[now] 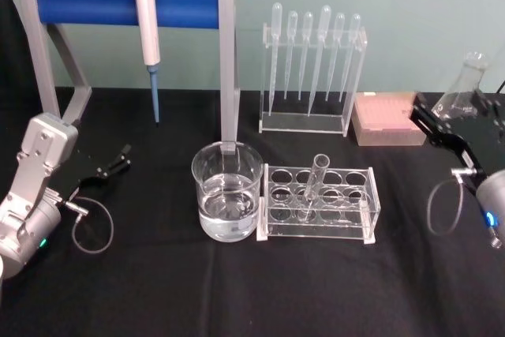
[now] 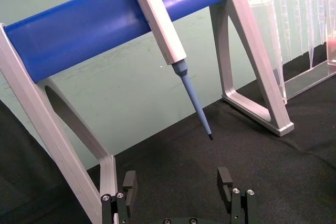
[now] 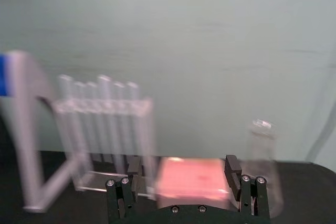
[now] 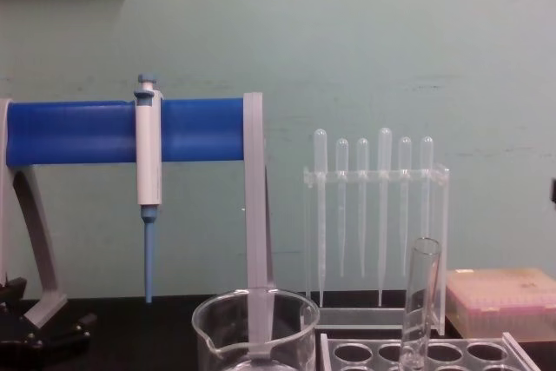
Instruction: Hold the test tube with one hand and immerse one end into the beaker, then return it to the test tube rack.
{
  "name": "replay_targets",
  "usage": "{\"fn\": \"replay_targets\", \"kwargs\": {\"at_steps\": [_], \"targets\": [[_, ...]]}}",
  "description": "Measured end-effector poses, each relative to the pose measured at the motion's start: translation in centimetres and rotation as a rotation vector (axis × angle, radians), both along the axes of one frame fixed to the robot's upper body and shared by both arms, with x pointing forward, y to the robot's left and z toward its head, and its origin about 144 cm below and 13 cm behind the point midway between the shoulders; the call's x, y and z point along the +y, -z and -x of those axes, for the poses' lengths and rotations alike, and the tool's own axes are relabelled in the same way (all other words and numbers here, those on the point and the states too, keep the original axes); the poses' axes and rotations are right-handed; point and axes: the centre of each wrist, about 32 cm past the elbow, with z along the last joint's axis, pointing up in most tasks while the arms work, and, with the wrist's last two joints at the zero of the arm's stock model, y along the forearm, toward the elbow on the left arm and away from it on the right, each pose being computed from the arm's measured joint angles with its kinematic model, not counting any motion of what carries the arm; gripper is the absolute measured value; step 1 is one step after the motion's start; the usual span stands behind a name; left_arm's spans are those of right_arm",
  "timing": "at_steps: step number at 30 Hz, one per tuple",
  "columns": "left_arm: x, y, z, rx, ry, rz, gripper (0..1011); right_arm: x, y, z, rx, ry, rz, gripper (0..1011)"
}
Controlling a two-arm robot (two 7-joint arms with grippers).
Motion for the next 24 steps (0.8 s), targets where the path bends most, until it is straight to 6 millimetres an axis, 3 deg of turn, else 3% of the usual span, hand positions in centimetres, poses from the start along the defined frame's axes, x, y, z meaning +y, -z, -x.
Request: {"fn": "replay_targets", "kwargs": {"at_steps": [10, 15, 24], "targets": [[0.0, 0.0, 0.0, 0.0, 0.0, 0.0, 1000, -0.5, 4.7, -0.6, 0.05, 0.152, 0.053, 1002], [0.0, 0.0, 0.0, 0.0, 0.0, 0.0, 1000, -0.7, 5.8, -0.6, 0.076, 0.173, 0.056, 1002], [0.0, 0.0, 0.0, 0.0, 0.0, 0.0, 1000, -1.0, 5.9, -0.6, 0.1, 0.169, 0.053, 1002]]}}
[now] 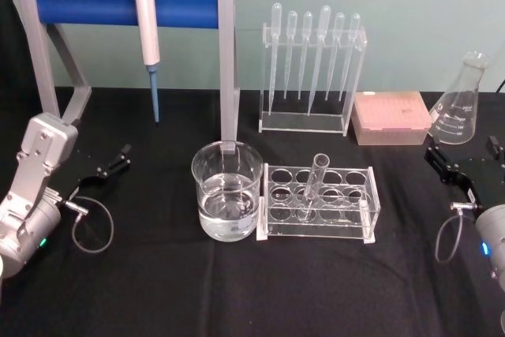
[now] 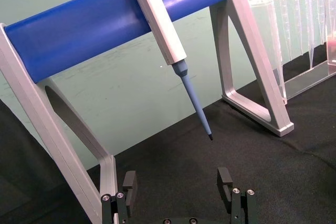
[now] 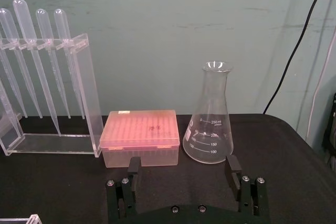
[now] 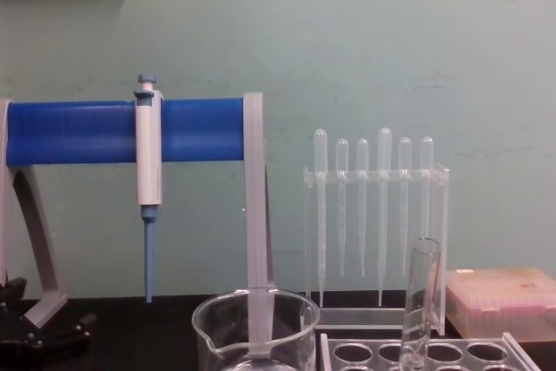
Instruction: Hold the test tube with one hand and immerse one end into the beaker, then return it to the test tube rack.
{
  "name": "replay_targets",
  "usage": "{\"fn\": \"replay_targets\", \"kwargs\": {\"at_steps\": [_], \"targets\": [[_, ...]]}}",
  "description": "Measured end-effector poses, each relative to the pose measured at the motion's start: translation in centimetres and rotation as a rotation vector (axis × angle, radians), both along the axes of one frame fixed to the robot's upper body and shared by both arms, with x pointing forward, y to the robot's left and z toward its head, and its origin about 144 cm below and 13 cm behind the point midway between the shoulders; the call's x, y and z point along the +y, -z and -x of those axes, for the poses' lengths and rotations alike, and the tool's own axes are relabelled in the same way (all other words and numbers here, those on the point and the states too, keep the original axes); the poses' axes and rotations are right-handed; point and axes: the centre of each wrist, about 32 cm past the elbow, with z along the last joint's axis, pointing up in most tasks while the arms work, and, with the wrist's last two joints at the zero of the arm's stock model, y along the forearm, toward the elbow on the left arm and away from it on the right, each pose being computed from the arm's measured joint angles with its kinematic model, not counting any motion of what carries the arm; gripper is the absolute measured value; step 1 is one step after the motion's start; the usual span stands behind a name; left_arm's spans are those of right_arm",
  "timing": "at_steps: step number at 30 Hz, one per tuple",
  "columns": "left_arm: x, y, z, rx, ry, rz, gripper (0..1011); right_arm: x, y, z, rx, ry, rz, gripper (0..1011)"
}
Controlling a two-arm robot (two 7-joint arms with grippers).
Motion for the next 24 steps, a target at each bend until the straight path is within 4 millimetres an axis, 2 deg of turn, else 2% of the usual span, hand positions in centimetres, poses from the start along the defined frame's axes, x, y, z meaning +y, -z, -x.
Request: {"fn": "replay_targets", "kwargs": {"at_steps": [24], "targets": [[0.0, 0.0, 0.0, 0.0, 0.0, 0.0, 1000, 0.09, 0.11, -0.01, -0.006, 0.001, 0.003, 1002]]}}
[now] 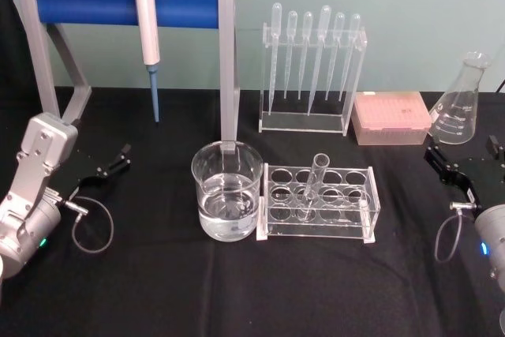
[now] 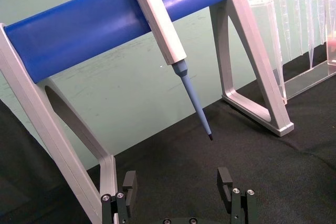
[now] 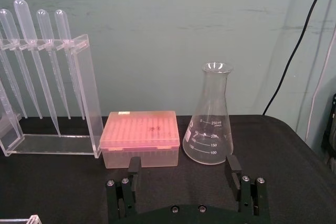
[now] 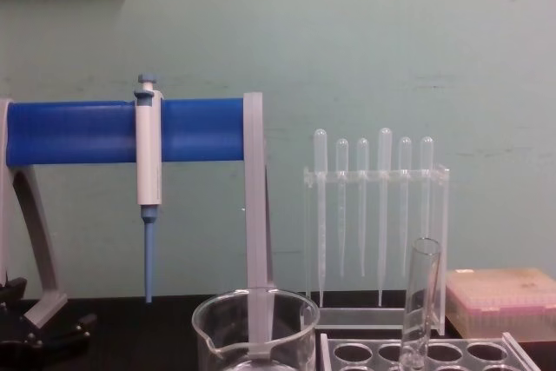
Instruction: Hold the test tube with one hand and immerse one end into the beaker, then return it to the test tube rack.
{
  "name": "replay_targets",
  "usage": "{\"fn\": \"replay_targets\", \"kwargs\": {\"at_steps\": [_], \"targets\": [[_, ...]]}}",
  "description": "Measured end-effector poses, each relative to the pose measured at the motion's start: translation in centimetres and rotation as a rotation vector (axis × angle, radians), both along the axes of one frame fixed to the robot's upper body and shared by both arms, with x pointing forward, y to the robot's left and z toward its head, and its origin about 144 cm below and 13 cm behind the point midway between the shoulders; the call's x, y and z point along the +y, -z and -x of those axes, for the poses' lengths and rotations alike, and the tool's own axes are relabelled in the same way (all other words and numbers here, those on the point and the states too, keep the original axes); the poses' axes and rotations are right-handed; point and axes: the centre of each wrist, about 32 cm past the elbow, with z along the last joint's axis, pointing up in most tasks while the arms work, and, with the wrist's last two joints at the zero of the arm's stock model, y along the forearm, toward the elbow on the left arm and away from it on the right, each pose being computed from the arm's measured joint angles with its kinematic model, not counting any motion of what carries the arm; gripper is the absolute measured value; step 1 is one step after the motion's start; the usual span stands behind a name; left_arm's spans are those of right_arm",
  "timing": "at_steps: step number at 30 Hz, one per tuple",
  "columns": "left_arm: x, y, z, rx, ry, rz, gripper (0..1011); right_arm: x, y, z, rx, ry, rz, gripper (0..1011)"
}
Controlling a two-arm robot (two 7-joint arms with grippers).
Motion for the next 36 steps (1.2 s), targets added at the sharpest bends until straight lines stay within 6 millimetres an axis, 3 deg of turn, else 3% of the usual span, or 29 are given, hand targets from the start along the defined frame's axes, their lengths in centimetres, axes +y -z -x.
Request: {"fn": "replay_targets", "kwargs": {"at_steps": [36], "targets": [[0.0, 0.0, 0.0, 0.0, 0.0, 0.0, 1000, 0.01, 0.0, 0.0, -0.001, 0.001, 0.001, 1002]]}}
